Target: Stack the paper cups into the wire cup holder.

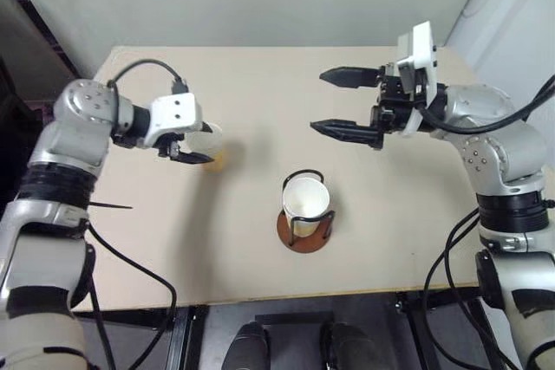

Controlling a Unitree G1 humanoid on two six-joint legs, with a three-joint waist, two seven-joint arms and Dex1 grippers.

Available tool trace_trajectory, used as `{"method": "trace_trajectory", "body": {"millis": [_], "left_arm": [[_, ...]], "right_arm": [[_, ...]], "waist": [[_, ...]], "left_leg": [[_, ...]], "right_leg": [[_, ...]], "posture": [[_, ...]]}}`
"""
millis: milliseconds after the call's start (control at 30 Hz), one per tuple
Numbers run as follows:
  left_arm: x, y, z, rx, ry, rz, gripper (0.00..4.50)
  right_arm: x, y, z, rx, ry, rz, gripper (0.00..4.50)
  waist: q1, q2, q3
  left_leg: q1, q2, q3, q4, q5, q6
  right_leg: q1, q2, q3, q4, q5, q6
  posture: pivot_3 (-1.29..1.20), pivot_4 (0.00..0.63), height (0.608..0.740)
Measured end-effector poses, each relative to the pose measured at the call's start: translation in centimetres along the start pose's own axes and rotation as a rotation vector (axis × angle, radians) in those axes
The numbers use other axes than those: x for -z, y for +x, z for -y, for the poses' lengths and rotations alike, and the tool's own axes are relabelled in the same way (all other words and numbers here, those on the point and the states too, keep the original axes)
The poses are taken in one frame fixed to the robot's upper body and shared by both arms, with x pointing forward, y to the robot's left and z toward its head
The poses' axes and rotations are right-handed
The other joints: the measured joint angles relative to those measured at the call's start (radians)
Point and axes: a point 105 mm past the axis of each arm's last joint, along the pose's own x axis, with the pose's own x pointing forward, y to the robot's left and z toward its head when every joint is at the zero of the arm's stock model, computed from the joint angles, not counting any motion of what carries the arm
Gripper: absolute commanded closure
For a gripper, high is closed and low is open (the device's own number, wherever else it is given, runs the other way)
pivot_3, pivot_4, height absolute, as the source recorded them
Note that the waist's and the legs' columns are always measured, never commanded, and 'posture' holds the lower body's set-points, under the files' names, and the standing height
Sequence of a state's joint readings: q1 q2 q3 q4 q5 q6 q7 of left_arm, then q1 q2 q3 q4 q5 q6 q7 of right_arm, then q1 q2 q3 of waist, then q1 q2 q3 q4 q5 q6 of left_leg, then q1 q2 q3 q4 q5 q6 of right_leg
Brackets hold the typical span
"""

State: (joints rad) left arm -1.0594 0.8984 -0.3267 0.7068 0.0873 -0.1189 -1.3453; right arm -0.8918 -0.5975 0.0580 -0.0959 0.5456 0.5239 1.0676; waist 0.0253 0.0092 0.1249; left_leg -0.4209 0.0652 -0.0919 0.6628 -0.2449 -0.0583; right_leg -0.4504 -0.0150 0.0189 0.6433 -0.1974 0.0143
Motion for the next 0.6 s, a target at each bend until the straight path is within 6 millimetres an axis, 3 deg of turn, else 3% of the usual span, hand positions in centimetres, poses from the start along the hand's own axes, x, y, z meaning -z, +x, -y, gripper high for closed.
{"method": "trace_trajectory", "body": {"millis": [167,300,367,600], "left_arm": [[1.1,0.2,-1.1,-0.042,0.017,-0.071,1.17],[1.9,1.8,-0.3,0.007,0.013,-0.092,1.33],[1.9,2.3,0.1,0.029,0.017,-0.088,1.74],[1.2,2.3,0.3,0.078,0.035,-0.059,4.23]], "right_arm": [[0.5,-0.3,-0.7,0.008,0.026,-0.017,0.07],[-0.1,-0.8,-0.9,0.024,0.018,-0.016,0.07],[-0.4,-1.2,-0.9,0.033,0.012,-0.024,0.07],[-0.7,-1.9,-1.6,0.003,0.057,-0.010,0.07]], "waist": [[-0.002,0.000,0.000],[-0.003,0.000,0.000],[-0.002,0.000,0.000],[-0.004,0.000,0.000]], "left_leg": [[0.000,-0.002,0.001,-0.001,-0.002,-0.001],[0.000,-0.002,0.001,0.000,-0.005,0.003],[0.001,-0.002,0.001,0.001,-0.007,0.006],[0.002,-0.002,0.001,0.002,-0.007,0.009]], "right_leg": [[-0.001,0.000,0.005,-0.004,0.001,0.002],[-0.001,0.000,0.007,-0.004,0.002,0.005],[-0.001,0.000,0.007,-0.003,0.003,0.006],[-0.001,0.003,0.008,-0.001,0.004,0.008]], "posture": [[0.00,0.150,0.740],[0.00,0.150,0.740],[0.00,0.150,0.740],[0.00,0.150,0.740]]}}
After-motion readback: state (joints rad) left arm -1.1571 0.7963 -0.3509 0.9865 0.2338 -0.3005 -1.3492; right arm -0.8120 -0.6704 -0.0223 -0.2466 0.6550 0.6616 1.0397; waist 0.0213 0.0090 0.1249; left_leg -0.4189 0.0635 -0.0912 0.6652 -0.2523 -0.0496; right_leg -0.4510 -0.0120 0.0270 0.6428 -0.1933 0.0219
